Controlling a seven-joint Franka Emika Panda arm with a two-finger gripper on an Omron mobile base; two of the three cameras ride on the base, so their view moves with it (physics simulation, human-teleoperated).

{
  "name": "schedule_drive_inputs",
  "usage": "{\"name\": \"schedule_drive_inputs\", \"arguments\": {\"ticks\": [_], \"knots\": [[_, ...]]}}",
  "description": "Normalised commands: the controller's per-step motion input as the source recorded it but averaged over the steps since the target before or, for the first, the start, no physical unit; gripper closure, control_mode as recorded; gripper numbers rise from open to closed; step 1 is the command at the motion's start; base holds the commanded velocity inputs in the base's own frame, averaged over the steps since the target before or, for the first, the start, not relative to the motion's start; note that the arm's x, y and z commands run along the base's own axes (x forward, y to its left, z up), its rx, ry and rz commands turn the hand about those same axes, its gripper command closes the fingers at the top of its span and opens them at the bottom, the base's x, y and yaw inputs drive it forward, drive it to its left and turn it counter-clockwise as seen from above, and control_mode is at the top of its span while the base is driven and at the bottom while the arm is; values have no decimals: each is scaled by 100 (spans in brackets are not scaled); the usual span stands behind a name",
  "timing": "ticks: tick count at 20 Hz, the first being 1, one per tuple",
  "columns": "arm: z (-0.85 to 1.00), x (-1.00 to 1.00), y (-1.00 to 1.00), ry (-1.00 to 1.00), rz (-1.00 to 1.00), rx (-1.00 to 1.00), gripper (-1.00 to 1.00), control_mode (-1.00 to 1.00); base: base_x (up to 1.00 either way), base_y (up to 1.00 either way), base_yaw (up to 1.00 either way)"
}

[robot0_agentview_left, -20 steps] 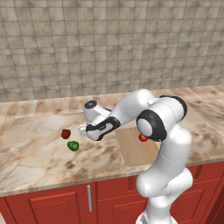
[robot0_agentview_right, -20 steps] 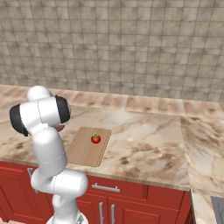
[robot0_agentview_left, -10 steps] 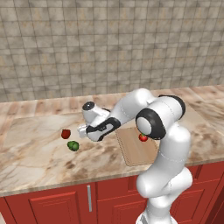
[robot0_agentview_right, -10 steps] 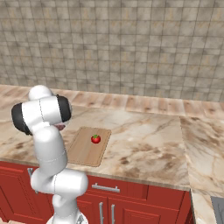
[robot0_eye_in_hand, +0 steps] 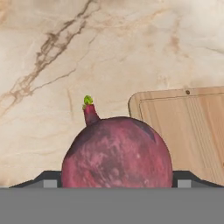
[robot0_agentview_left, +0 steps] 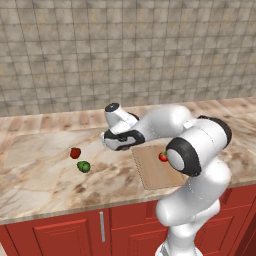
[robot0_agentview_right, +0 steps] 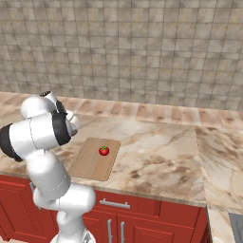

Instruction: Place the avocado, onion, tomato, and bell pepper on the cutting board.

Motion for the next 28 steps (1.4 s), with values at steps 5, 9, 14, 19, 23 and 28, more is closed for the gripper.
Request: {"name": "schedule_drive_inputs", "arguments": {"ticks": [5, 9, 14, 19, 23, 28], "knots": [[28, -46, -94, 0, -10, 2, 100, -100, 0, 0, 0], [26, -61, -89, 0, -9, 3, 100, -100, 0, 0, 0], [11, -88, -71, 0, -7, 7, 100, -100, 0, 0, 0], [7, -99, -52, 0, -5, 12, 100, -100, 0, 0, 0], [2, -17, -10, -2, 0, 2, 100, -100, 0, 0, 0], [-18, 0, 0, 1, 0, 0, 100, -100, 0, 0, 0]]}}
